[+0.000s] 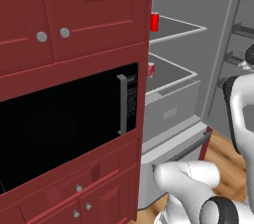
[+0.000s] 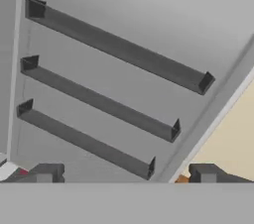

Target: Open the fridge, grab two sodas, and place both sodas inside the bowl with ice on the dining counter.

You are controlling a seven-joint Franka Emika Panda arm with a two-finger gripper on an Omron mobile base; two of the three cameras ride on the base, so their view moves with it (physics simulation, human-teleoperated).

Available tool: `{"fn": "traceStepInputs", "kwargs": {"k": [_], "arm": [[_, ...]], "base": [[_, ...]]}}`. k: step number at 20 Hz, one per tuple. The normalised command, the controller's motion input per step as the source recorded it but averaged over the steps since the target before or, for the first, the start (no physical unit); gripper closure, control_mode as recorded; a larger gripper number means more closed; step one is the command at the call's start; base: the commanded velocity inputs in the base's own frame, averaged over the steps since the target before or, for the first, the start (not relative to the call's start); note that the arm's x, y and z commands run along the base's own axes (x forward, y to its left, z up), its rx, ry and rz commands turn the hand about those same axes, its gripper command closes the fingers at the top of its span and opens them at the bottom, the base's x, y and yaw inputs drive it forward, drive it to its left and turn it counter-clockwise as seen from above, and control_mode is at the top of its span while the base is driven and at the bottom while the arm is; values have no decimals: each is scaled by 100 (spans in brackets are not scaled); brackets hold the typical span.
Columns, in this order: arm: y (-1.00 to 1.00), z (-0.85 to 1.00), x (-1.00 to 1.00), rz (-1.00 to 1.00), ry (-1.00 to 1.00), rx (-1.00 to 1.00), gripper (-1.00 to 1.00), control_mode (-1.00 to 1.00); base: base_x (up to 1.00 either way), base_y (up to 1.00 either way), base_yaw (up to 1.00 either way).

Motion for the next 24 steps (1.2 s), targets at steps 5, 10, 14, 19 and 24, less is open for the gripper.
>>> {"fn": "traceStepInputs", "kwargs": {"k": [5, 10, 14, 19, 24], "arm": [[67, -26, -38, 30, 0, 35, -100, -100], [58, -47, -4, 43, 0, 37, -100, -100], [58, -44, 0, 48, 0, 32, -100, -100], [91, -10, -52, 30, -1, 1, -100, -100], [56, -17, -60, 3, -6, -11, -100, -100]], "base": [[0, 0, 0], [0, 0, 0], [0, 0, 0], [0, 0, 0], [0, 0, 0]]}}
